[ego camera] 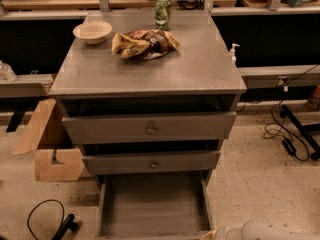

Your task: Close bottom drawer

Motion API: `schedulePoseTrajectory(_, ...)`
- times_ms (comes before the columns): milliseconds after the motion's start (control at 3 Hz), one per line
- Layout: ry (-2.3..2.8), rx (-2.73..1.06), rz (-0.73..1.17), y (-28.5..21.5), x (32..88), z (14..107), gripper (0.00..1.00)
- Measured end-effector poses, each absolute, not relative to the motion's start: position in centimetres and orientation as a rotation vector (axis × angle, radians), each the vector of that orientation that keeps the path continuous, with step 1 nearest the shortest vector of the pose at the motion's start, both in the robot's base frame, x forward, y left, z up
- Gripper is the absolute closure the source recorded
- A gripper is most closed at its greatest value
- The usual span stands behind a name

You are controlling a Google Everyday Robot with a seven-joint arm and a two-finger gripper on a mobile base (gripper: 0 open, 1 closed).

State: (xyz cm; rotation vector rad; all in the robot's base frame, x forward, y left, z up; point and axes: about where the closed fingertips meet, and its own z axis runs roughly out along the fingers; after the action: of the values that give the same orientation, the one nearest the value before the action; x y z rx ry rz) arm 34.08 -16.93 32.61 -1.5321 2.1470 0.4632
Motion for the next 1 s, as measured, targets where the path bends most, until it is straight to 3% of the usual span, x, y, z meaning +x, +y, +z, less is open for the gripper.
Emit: schedulePoseTrajectory(1000,2.149,-1.511,0.645,-14.8,35.8,17.8,1.0)
